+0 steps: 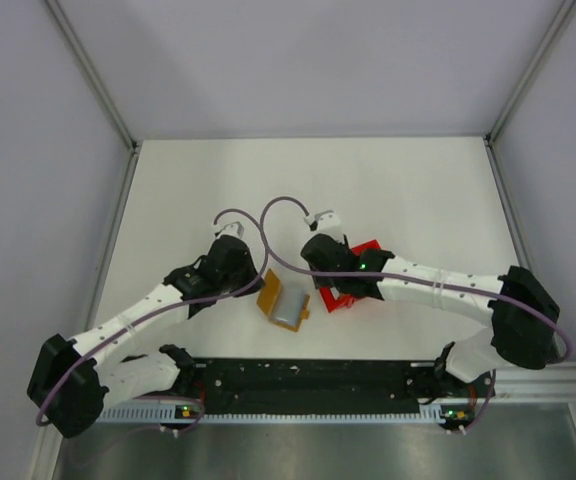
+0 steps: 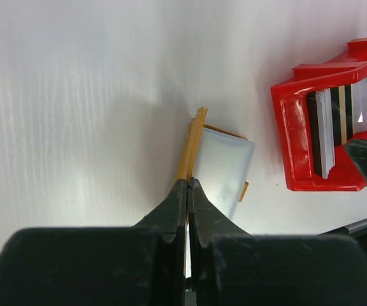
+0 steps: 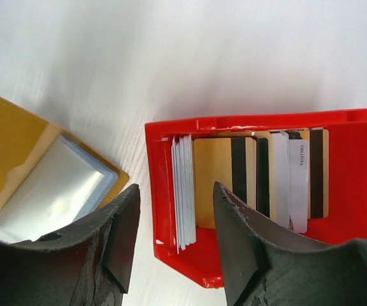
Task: Put the credit cards into the card holder
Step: Pick up the credit card from the storage box.
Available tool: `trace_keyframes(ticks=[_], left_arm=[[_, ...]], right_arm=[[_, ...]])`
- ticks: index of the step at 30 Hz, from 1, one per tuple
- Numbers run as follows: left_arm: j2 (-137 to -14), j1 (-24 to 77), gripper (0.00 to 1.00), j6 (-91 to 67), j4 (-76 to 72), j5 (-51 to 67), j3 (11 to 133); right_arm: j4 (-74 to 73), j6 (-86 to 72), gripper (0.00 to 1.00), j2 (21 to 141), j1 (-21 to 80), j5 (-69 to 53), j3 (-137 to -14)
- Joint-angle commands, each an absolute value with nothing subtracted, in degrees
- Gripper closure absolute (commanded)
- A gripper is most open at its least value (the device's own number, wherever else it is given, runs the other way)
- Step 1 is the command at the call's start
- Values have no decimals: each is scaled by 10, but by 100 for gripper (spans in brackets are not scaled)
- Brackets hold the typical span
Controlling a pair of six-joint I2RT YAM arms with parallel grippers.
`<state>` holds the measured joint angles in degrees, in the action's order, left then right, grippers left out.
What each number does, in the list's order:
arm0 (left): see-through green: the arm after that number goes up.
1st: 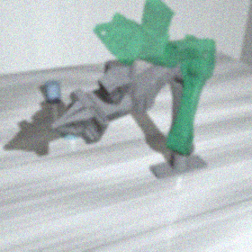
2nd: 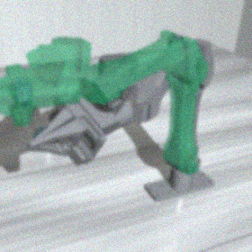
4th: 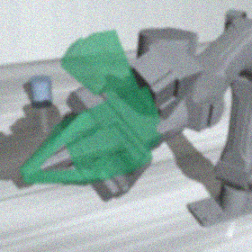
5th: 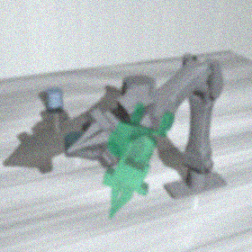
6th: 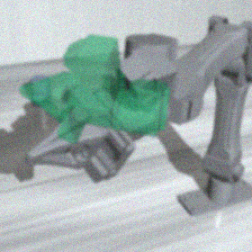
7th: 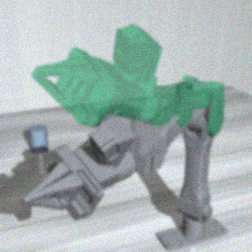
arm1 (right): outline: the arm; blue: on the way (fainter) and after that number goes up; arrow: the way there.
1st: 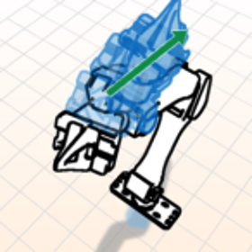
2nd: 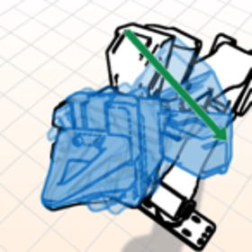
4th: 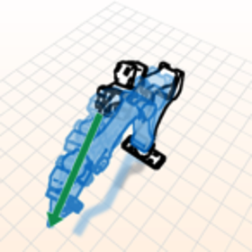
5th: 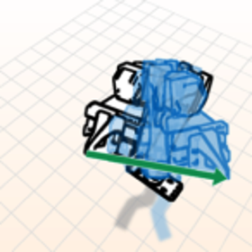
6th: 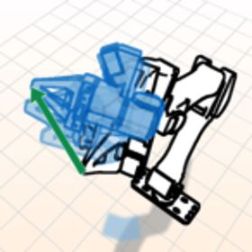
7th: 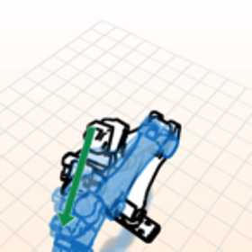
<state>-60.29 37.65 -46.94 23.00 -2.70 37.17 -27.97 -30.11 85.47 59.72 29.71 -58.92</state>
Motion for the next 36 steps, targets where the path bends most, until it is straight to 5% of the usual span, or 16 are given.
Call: trace_keyframes(ticks=[1,20,36], left_arm=[[-599,378,100,-468,236,-62,376],[-593,379,100,-505,163,-30,300],[-598,377,100,-504,152,-25,300]], right_arm=[[-272,-318,51,801,569,267,-586],[-170,-314,46,836,447,-23,-499],[-145,-322,47,834,429,-91,-498]])
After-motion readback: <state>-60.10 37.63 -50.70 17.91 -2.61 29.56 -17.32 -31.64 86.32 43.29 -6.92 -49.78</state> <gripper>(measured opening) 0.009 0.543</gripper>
